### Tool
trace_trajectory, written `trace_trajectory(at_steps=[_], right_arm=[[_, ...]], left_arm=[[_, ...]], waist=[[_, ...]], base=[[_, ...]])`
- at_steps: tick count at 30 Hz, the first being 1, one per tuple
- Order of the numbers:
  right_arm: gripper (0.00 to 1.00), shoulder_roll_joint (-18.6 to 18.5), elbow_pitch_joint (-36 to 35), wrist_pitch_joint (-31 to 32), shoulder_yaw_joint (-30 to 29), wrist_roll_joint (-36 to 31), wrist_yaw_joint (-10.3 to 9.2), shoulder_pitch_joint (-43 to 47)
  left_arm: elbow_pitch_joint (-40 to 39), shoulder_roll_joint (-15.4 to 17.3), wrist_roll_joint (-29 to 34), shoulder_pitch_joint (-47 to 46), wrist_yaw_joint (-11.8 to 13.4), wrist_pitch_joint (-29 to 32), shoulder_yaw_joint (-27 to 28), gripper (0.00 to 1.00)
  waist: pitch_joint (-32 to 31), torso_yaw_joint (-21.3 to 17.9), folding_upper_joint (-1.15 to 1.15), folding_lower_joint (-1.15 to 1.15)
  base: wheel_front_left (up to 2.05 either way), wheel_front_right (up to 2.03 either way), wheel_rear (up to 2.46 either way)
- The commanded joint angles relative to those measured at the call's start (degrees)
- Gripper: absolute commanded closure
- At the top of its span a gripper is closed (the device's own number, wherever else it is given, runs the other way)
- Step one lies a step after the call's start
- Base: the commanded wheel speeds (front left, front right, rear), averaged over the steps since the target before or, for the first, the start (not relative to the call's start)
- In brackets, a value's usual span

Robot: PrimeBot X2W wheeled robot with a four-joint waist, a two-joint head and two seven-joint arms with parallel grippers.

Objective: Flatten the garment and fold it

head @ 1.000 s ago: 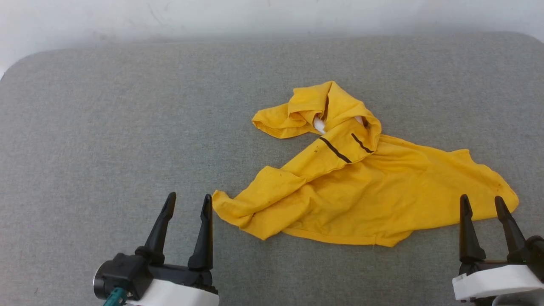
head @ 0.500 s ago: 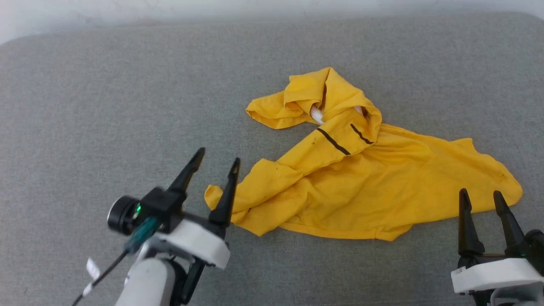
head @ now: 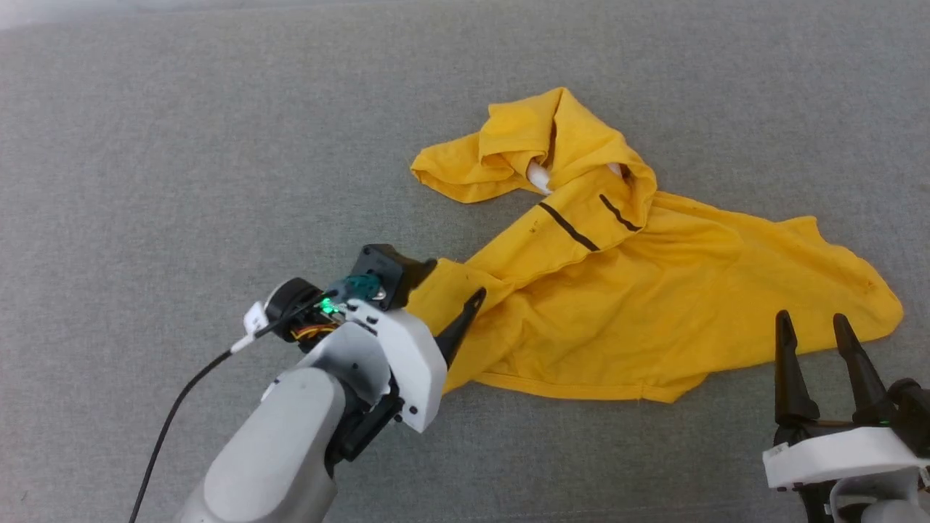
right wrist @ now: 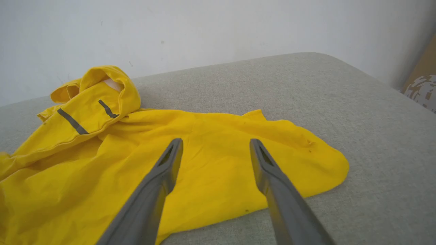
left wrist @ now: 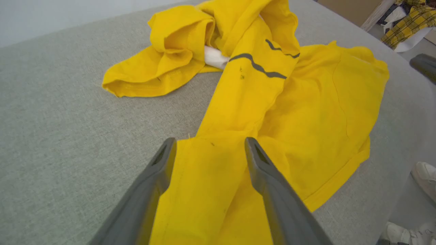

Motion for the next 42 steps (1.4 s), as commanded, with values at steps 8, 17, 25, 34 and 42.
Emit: trace_trajectory(at_steps=[8,17,25,34,42], right_arm=[[0.0,0.09,0.38,-0.27,0.17,0.24,-0.05,-1.08],[0.0,0.09,0.62,-0.27,0.17,0.16,-0.05,-1.39],[0.0,0.09,0.81,-0.27,-0.43,-0.82,-0.05,-0.48],[0.0,0.09,1.03,-0.18,-0.31,-1.14,-0.05,-0.16],[0.0,0.09,1.06,0.47,-0.33,-1.43,-0.05,-1.07]], left_arm=[[5.48,1.81,-2.06,-4.51,-0.38,3.36,-4.47,0.0],[11.83,0.37,-0.91,-6.26,-0.38,-6.43,-6.66,1.0],[11.59,-1.64,-6.54,-5.71,2.02,-13.93,-0.2,1.0],[14.47,0.1,-14.03,2.0,10.51,-15.25,10.33,1.0],[11.36,-2.31,-18.22,6.14,9.49,-21.26,13.6,0.0]], waist=[[0.95,-0.93,0.0,-0.01],[0.85,-1.23,0.0,-0.01],[-0.23,0.69,0.0,-0.01],[0.68,2.2,0.0,-0.01],[1.41,2.89,0.0,-0.01]], base=[[0.0,0.0,0.0],[0.0,0.0,0.0],[0.0,0.0,0.0],[0.0,0.0,0.0],[0.0,0.0,0.0]])
